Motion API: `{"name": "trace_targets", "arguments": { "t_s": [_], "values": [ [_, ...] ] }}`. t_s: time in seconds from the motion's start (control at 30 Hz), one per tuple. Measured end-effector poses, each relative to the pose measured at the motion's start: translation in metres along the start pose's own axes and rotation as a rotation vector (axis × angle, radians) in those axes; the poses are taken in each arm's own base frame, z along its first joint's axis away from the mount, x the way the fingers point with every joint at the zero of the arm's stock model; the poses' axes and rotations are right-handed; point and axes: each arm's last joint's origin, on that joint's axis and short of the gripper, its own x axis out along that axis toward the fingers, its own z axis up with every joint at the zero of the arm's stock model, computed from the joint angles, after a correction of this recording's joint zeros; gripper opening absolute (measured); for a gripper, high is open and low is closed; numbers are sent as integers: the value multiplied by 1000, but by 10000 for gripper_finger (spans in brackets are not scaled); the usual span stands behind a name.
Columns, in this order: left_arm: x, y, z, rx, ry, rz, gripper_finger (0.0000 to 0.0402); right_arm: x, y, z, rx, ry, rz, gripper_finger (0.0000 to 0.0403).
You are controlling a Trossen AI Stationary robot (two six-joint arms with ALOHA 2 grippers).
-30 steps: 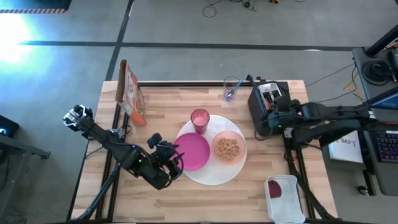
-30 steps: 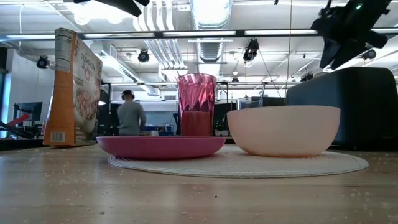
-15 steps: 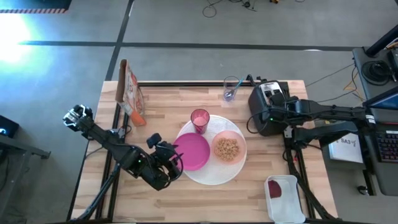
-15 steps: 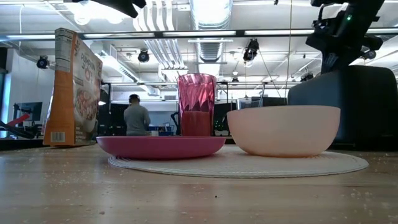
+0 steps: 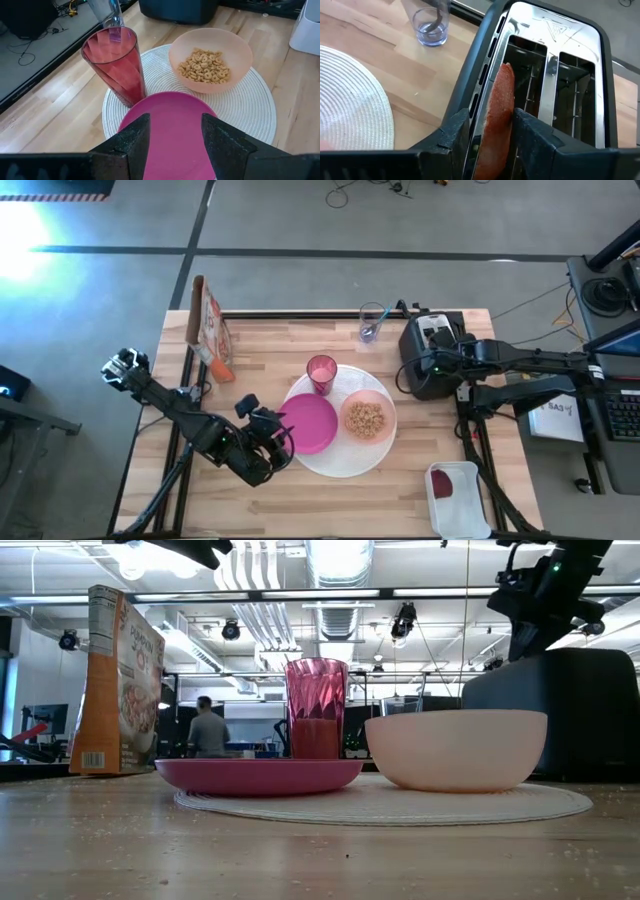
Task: Arrange a breakfast setting
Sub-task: Put the toasted bread on the pink plate
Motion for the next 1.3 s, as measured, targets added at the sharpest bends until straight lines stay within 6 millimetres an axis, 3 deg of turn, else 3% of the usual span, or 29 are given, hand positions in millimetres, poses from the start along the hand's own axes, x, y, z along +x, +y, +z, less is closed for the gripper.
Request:
{"name": "trace_targets", "arguments": {
  "t_s": [1.3],
  "values": [
    [0, 1, -1, 9, 11, 0, 160, 0, -2, 0, -6, -17, -31, 124]
  ]
}}
